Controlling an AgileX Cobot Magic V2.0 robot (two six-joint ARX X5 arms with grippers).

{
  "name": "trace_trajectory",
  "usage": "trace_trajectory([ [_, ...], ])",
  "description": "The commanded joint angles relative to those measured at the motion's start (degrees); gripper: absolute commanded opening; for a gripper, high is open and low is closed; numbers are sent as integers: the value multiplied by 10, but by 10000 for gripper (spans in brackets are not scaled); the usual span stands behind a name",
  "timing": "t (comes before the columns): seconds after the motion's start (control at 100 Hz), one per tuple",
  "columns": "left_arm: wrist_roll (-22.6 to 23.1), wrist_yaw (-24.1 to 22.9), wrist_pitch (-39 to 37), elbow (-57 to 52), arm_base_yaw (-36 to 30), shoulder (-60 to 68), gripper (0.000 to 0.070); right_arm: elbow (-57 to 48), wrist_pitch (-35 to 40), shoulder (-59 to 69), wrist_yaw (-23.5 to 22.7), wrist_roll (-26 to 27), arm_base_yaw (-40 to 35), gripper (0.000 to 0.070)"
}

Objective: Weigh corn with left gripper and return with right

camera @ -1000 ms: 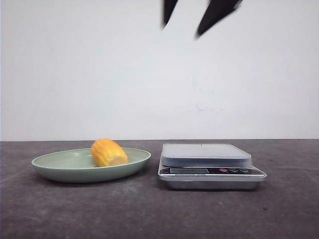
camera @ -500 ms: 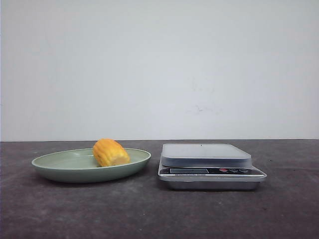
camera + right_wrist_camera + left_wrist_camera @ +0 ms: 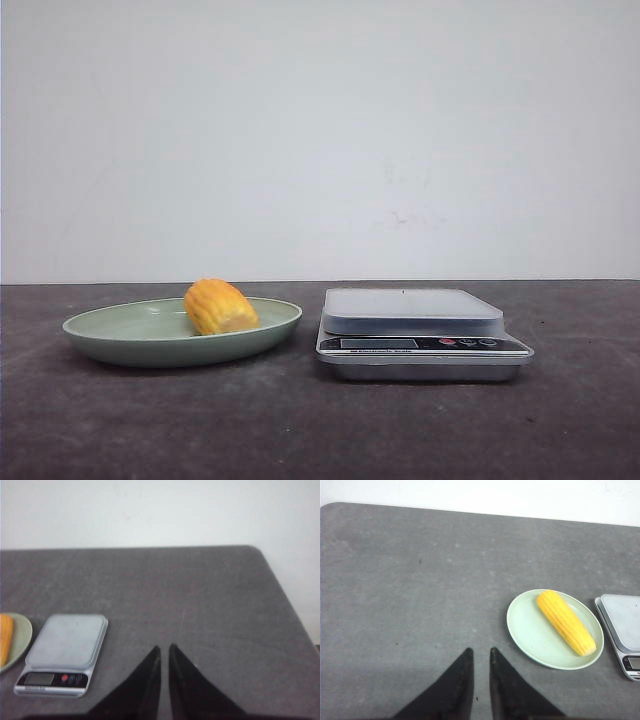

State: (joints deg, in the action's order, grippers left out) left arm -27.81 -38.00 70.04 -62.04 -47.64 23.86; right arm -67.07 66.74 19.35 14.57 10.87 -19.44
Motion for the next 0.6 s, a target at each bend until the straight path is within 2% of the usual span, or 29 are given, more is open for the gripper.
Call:
trace_trajectory([
  [0.0,7,1,-12,-6,-4,1,9,-3,-11,-5,-1,9,-1,9],
  [0.59,7,0,-3,-6,-4,1,19,-4,-9,-5,1,7,-2,8],
])
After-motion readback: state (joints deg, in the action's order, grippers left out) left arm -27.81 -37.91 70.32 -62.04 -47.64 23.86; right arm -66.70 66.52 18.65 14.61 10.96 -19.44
